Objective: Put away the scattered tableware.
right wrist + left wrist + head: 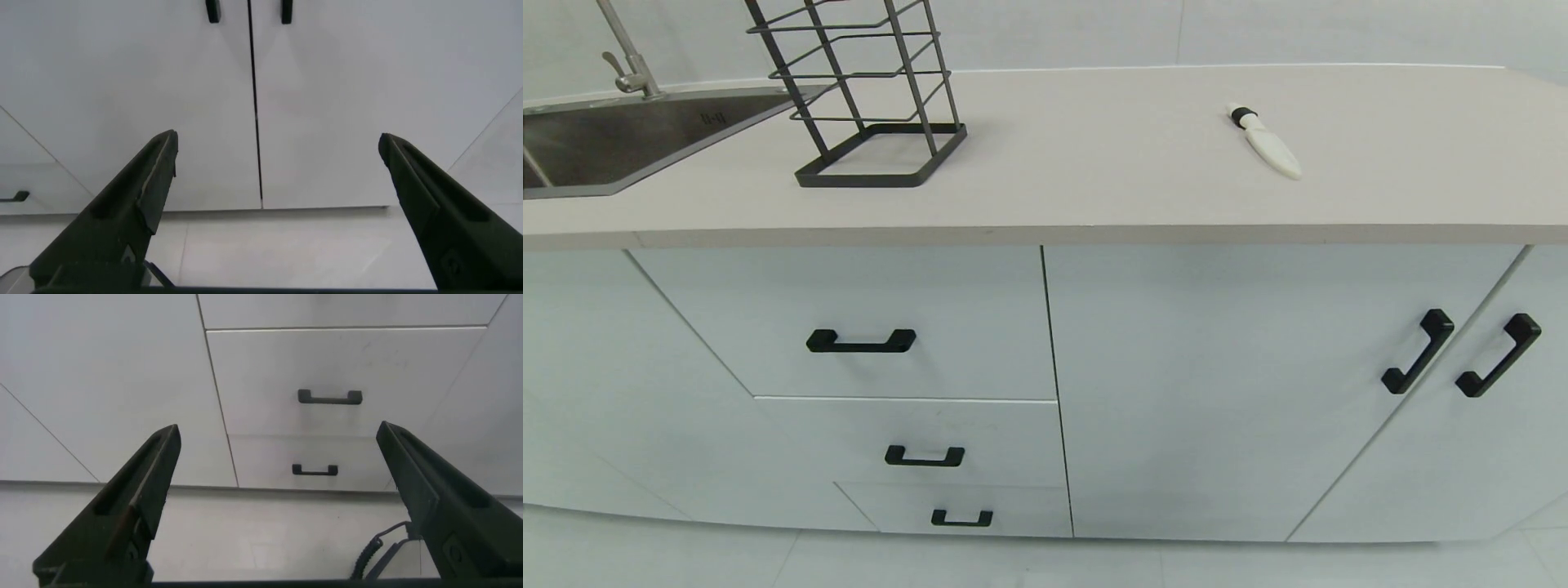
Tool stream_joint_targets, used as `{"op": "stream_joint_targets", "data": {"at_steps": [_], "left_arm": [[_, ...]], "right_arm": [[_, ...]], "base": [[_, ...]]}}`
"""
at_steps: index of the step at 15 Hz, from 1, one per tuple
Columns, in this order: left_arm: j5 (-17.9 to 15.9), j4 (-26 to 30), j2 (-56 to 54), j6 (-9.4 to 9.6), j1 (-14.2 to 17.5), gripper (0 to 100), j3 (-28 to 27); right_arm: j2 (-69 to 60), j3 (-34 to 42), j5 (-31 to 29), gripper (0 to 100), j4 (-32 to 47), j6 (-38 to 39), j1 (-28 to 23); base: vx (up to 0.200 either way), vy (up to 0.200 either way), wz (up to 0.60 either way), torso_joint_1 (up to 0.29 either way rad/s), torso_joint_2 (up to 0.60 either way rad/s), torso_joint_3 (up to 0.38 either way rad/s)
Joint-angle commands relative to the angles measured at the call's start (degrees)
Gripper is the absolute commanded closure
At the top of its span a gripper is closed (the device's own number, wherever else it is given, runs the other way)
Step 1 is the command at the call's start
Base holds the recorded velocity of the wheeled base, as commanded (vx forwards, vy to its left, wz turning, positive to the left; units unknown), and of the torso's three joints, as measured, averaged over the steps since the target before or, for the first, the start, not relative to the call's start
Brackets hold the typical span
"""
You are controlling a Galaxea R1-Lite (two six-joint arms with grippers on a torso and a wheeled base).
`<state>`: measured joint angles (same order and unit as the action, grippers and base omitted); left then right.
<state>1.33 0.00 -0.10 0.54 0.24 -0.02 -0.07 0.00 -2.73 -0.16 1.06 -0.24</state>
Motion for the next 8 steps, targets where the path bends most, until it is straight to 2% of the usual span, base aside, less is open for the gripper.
{"op": "stream_joint_targets", "data": {"at_steps": [1, 3, 7, 8], "left_arm": [[0.0, 0.0, 0.1, -1.15, 0.0, 0, 0.0], [0.0, 0.0, 0.1, -1.77, 0.0, 0, 0.0], [0.1, -0.1, 0.1, -1.50, 0.0, 0, 0.0], [0.1, -0.1, 0.1, -1.50, 0.0, 0, 0.0]], "right_arm": [[0.1, 0.0, 0.0, 0, 0.0, 0.0, 0.0], [0.1, 0.0, 0.0, 0, 0.0, 0.0, 0.0], [0.1, 0.0, 0.0, 0, 0.0, 0.0, 0.0], [0.1, 0.0, 0.0, 0, 0.0, 0.0, 0.0]], "base": [[0.000, 0.000, 0.00, 0.000, 0.00, 0.000], [0.000, 0.000, 0.00, 0.000, 0.00, 0.000], [0.000, 0.000, 0.00, 0.000, 0.00, 0.000], [0.200, 0.000, 0.00, 0.002, 0.01, 0.012]]}}
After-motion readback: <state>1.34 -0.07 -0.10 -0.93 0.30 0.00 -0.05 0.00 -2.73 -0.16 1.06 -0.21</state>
